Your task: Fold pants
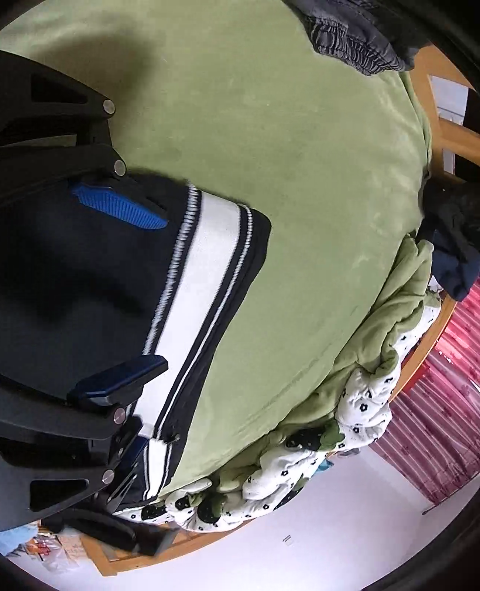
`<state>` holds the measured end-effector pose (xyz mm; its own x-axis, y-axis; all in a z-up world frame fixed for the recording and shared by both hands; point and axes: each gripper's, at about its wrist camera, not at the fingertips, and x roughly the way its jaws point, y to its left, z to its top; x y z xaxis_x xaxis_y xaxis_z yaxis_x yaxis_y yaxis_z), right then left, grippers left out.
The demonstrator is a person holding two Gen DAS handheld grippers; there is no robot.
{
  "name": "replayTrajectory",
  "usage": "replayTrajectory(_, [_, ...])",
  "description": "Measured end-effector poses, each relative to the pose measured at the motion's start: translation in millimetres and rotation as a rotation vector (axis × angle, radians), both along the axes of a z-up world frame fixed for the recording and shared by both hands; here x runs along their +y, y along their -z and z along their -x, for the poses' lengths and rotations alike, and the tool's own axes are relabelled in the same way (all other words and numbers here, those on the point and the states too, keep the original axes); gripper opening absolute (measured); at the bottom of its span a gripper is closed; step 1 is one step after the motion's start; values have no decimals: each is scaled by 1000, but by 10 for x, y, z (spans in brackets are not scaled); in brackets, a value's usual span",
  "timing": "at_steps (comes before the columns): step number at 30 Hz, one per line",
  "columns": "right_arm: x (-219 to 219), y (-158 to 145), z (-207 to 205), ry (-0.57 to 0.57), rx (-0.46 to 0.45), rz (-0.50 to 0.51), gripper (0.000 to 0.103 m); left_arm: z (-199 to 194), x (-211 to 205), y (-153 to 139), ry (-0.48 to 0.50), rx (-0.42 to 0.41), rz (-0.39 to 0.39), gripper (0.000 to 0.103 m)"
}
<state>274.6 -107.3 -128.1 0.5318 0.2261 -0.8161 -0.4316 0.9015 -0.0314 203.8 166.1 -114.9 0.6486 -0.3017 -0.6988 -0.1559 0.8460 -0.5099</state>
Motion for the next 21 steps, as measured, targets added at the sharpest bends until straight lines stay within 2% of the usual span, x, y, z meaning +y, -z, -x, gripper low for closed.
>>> replayTrajectory(1, [18, -9, 8, -7, 4, 13, 40, 74, -3, -41, 9, 2, -1, 69])
replayTrajectory(3, [-55, -63, 32, -5, 63, -27, 40, 208, -26, -106, 23, -5, 3, 69])
replayTrajectory(7, [-310, -269, 231, 45, 86, -85, 40, 660, -51, -120, 23, -6, 22, 69])
replayTrajectory(10, [-416, -434, 415, 67, 62, -88, 41, 908, -72, -65, 8, 21, 21, 69])
replayTrajectory(13, [-534, -643, 568, 140, 62, -103, 47, 1094, -55, -122, -13, 23, 0, 69])
replayTrajectory(17, [-650, -865, 764, 199, 56, -201, 47, 1234, 5, -188, -14, 41, 71, 69])
replayTrajectory(19, [-663, -944, 879, 215, 47, -244, 47, 1312, 20, -235, -24, 40, 61, 69])
replayTrajectory(21, [-649, -978, 987, 223, 41, -246, 47, 1409, 32, -282, -39, 33, 62, 69])
